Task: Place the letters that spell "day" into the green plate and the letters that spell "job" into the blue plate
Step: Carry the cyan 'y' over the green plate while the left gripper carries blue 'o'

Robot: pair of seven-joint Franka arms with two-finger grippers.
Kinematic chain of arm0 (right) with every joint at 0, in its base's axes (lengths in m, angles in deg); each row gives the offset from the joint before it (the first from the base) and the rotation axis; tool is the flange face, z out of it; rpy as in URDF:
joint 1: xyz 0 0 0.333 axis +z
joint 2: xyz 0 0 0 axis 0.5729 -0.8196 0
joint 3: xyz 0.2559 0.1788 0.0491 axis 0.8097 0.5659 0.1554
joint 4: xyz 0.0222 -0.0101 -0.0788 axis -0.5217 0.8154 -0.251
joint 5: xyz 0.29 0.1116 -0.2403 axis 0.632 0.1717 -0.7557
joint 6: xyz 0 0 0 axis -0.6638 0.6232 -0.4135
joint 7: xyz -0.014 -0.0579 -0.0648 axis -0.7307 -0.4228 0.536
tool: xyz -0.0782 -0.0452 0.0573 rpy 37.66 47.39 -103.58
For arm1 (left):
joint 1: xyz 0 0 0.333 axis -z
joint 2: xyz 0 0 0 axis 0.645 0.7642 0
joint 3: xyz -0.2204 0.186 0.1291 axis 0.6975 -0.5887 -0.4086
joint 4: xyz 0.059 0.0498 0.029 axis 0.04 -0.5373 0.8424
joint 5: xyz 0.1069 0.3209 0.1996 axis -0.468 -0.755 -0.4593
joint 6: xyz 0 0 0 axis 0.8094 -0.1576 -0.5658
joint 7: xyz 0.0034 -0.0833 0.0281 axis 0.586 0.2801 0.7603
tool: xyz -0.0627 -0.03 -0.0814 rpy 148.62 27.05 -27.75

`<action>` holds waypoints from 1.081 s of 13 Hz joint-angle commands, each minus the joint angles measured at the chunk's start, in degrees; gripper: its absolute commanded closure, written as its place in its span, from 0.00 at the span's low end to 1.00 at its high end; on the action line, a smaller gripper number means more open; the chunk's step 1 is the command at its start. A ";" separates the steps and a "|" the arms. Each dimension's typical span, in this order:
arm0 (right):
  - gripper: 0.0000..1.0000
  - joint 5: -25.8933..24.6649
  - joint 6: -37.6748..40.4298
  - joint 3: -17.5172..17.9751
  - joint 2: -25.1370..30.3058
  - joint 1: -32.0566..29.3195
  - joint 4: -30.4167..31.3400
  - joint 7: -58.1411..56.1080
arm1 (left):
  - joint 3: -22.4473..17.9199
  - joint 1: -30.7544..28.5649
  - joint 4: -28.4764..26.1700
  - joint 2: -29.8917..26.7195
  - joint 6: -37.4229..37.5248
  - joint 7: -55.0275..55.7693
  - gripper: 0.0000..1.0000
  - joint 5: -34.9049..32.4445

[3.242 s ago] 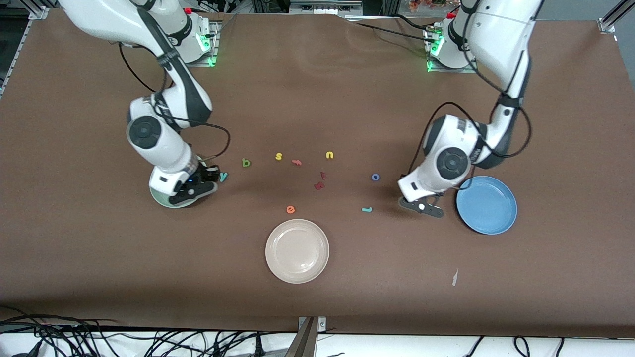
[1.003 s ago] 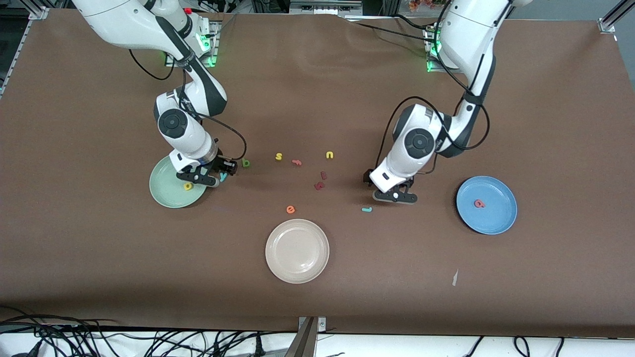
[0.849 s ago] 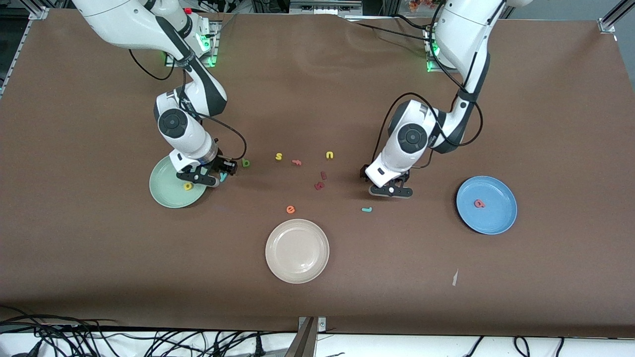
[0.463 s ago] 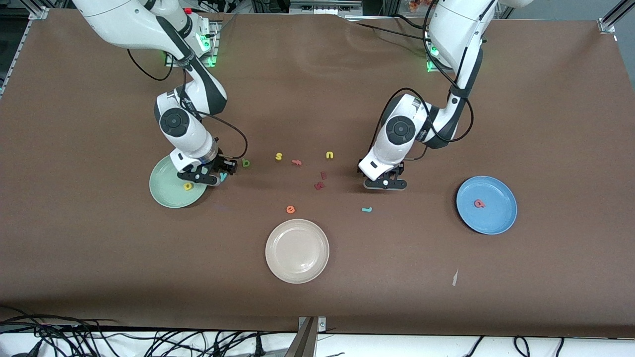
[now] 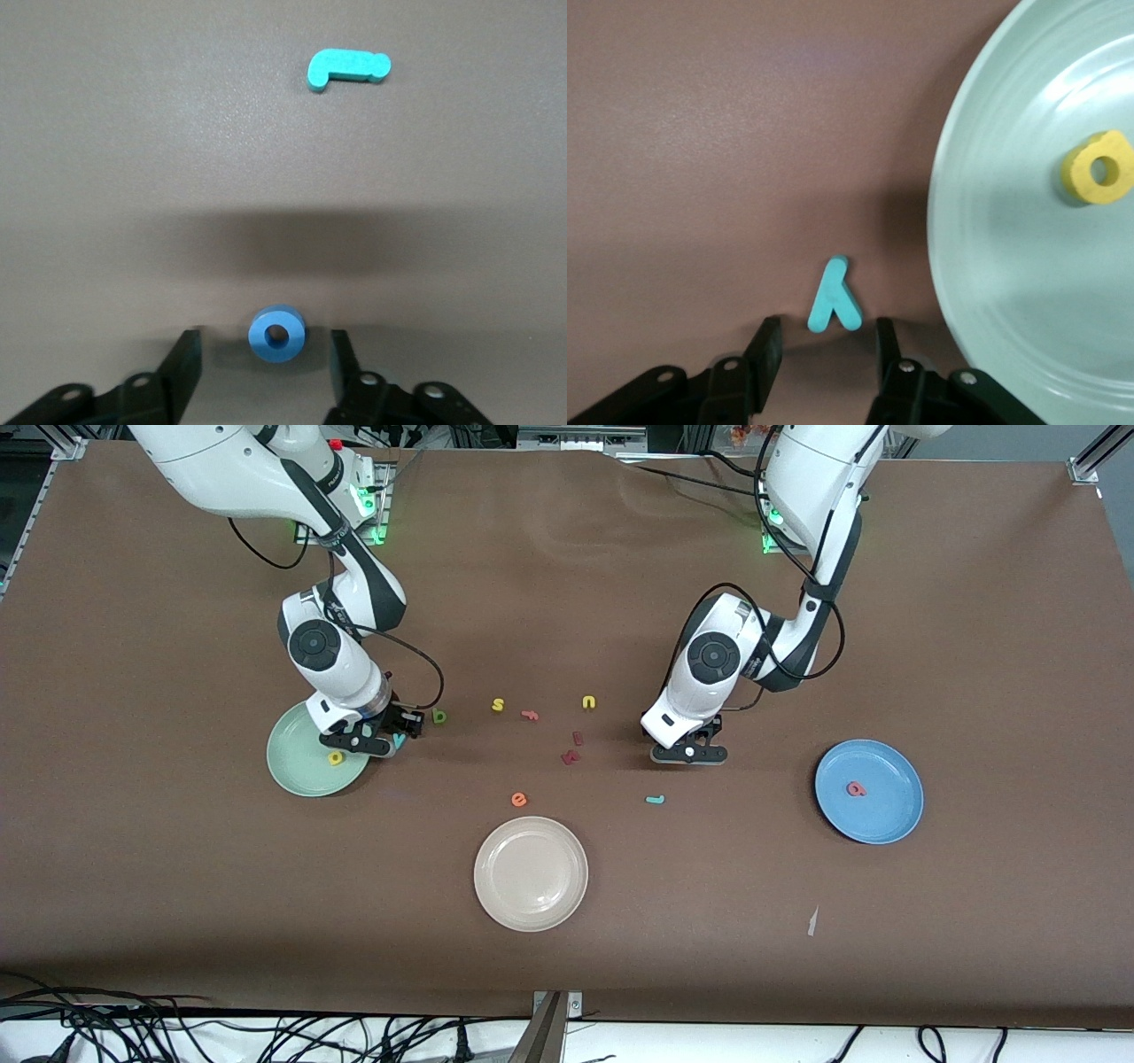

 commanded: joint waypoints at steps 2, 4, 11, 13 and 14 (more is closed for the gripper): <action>0.53 -1.02 -1.72 -0.50 -0.38 -0.02 0.39 -0.73 | -0.74 1.04 0.32 0.57 -0.19 1.86 0.43 -1.57; 0.57 -1.20 -1.90 -0.76 -0.55 -0.02 0.39 -1.34 | -0.74 1.05 0.40 0.57 -0.19 1.86 0.55 -1.57; 0.91 -1.29 -2.42 -0.76 -0.90 -0.02 0.39 -1.52 | -0.83 1.40 0.41 0.93 -0.02 1.59 0.90 -3.14; 0.92 -1.29 -2.42 -0.76 -0.73 -0.02 0.39 -1.52 | -1.09 -0.35 0.67 -1.52 3.56 0.72 0.94 -5.52; 0.92 -1.29 -2.16 -0.76 -0.38 -0.02 0.39 -1.61 | -1.01 -2.36 2.67 -2.93 8.81 -1.98 0.95 -6.48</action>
